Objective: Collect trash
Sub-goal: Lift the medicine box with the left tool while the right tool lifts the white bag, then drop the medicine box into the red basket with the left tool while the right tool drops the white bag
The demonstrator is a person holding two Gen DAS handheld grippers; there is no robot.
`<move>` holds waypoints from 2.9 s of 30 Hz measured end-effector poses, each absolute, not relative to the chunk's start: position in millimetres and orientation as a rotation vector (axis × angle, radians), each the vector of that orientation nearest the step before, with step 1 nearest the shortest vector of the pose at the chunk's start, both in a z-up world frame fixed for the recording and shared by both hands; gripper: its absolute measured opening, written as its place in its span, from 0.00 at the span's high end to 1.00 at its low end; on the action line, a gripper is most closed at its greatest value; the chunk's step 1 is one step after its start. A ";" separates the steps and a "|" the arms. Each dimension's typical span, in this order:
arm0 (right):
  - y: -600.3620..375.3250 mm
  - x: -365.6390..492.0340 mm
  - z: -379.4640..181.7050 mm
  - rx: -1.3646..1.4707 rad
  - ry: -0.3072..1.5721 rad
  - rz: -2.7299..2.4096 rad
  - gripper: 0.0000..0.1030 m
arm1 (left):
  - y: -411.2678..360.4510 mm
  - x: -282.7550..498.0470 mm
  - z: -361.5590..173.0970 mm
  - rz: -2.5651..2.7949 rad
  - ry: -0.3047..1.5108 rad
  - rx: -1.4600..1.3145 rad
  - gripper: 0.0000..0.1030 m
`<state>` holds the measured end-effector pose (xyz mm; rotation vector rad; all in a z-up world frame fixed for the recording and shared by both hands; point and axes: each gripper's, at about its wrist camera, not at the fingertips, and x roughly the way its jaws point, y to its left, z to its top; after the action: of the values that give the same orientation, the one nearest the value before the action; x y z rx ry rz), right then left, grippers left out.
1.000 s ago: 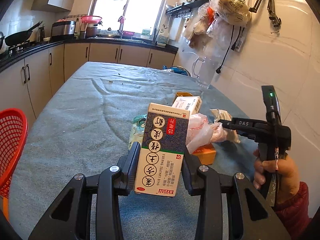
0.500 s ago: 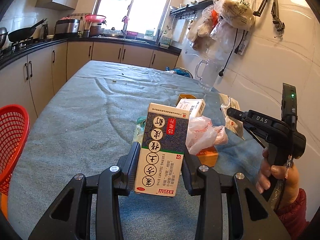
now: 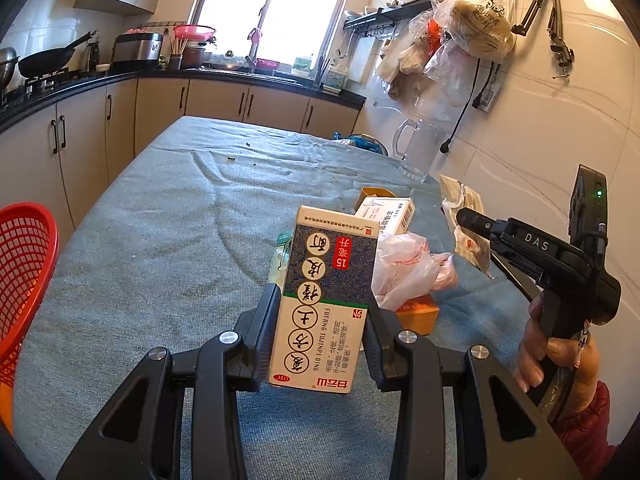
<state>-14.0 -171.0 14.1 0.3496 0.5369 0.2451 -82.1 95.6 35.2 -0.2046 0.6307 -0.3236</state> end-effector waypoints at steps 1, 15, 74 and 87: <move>-170.0 -14.6 14.1 0.348 0.536 0.249 0.68 | 95.3 -81.0 35.8 -0.324 0.632 -0.205 0.64; -170.7 -16.1 15.0 0.356 0.524 0.295 0.68 | 96.6 -77.6 35.8 -0.324 0.639 -0.216 0.64; 98.7 -35.9 66.0 0.221 0.675 0.930 0.68 | 332.6 -138.5 74.8 0.134 0.529 -0.407 0.64; 186.4 -7.6 34.5 0.166 0.827 0.994 0.68 | 373.4 -115.3 37.7 0.212 0.647 -0.427 0.64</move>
<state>-7.6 186.5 34.5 0.1664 0.8271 0.9939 -115.3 373.4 37.7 -0.4273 0.6468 0.2121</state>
